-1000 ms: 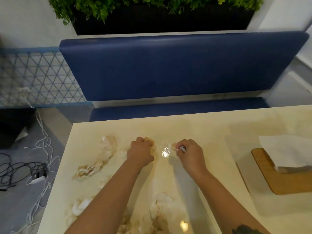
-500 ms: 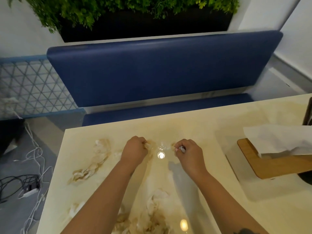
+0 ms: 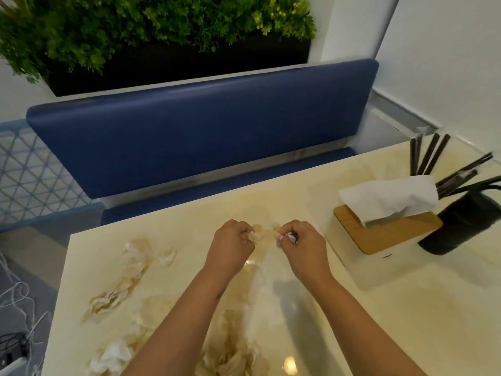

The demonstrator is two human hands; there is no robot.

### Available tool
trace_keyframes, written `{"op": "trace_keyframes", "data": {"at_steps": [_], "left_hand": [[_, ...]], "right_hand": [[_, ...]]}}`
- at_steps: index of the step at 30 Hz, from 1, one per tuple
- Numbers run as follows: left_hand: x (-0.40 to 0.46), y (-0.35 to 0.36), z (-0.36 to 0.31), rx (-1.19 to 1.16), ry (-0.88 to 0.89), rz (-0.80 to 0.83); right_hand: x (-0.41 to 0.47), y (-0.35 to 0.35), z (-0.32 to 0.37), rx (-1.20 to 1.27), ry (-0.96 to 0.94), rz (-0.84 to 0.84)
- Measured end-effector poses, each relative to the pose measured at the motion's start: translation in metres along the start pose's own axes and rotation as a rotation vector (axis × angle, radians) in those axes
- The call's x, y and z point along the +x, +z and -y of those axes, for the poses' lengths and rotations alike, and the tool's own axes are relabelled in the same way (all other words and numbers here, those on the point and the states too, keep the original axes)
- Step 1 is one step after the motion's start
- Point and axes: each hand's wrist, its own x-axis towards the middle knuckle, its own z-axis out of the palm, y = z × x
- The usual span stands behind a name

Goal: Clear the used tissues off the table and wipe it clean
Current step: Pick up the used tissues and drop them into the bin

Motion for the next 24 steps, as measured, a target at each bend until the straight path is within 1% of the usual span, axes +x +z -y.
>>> {"op": "trace_keyframes", "data": {"at_steps": [12, 15, 19, 24], "left_hand": [[-0.006, 0.056, -0.088, -0.061, 0.186, 0.09], [-0.009, 0.075, -0.116, -0.087, 0.233, 0.111], [-0.014, 0.104, -0.157, -0.11, 0.291, 0.143], [-0.023, 0.151, -0.213, -0.127, 0.328, 0.241]], "right_hand": [[-0.019, -0.092, -0.04, 0.05, 0.088, -0.203], [-0.023, -0.121, -0.054, 0.018, 0.097, -0.254], [-0.03, -0.165, -0.075, 0.003, 0.162, -0.295], [-0.042, -0.227, -0.104, 0.002, 0.216, -0.372]]}}
